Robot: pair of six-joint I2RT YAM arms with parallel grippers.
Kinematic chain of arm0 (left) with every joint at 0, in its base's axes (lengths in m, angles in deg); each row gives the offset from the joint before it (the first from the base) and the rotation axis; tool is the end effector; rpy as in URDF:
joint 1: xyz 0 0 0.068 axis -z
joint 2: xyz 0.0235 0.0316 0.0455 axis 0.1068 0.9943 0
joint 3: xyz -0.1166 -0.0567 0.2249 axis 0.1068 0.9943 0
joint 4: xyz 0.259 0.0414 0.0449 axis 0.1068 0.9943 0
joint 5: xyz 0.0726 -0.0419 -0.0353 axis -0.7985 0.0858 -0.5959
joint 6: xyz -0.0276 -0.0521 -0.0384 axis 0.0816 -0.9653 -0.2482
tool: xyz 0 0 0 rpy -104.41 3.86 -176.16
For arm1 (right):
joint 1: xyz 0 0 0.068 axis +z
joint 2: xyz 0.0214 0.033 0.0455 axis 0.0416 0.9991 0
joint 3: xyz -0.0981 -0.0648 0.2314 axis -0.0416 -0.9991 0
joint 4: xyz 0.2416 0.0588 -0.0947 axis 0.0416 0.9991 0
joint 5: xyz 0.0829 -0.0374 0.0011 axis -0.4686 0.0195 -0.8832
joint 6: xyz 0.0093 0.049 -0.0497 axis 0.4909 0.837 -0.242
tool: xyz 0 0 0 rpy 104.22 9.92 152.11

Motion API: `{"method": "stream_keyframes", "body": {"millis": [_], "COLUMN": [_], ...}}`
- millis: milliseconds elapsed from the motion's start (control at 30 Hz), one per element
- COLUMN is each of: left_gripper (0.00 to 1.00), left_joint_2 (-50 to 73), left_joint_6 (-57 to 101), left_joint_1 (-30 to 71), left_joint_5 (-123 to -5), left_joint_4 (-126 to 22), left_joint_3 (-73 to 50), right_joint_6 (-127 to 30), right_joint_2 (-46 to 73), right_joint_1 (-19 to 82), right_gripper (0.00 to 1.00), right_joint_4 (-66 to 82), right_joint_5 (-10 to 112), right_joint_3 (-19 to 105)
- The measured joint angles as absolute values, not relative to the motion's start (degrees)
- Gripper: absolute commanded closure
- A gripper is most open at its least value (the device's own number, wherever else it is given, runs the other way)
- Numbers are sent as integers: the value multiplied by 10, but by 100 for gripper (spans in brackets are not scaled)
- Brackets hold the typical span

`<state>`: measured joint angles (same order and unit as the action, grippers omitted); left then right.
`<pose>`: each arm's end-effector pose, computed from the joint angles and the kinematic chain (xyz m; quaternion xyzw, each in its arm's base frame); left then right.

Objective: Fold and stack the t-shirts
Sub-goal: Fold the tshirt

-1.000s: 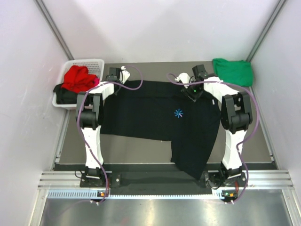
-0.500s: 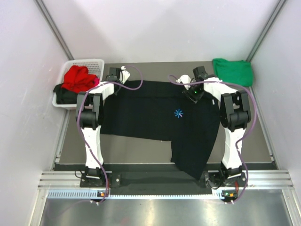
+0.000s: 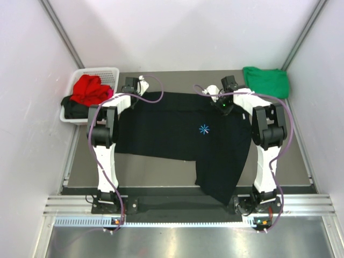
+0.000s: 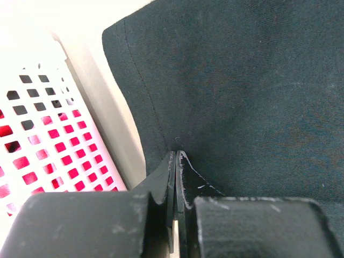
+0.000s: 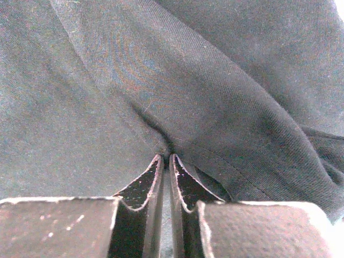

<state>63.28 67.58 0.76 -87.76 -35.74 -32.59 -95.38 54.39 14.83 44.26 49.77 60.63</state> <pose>0.4964 -0.0442 0.1255 0.2747 0.8855 0.2061 0.3129 0.4411 0.1067 0.1380 -0.4463 0.8670 0.0265 0.2200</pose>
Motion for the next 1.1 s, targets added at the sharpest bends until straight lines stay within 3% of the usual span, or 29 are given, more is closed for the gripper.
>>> {"method": "stream_keyframes", "body": {"millis": [600,1100], "left_gripper": [100,100], "left_joint_2": [633,633], "left_joint_6": [677,677], "left_joint_1": [8,8], "left_joint_5": [-877,-878], "left_joint_4": [-358,-360], "left_joint_3": [-326,-324], "right_joint_6": [-906,-871], "right_joint_2": [409,367], "right_joint_1": [212,288], "right_gripper": [96,96], "right_joint_4": [484,515], "right_joint_5": [472,470], "right_joint_3": [578,511]}}
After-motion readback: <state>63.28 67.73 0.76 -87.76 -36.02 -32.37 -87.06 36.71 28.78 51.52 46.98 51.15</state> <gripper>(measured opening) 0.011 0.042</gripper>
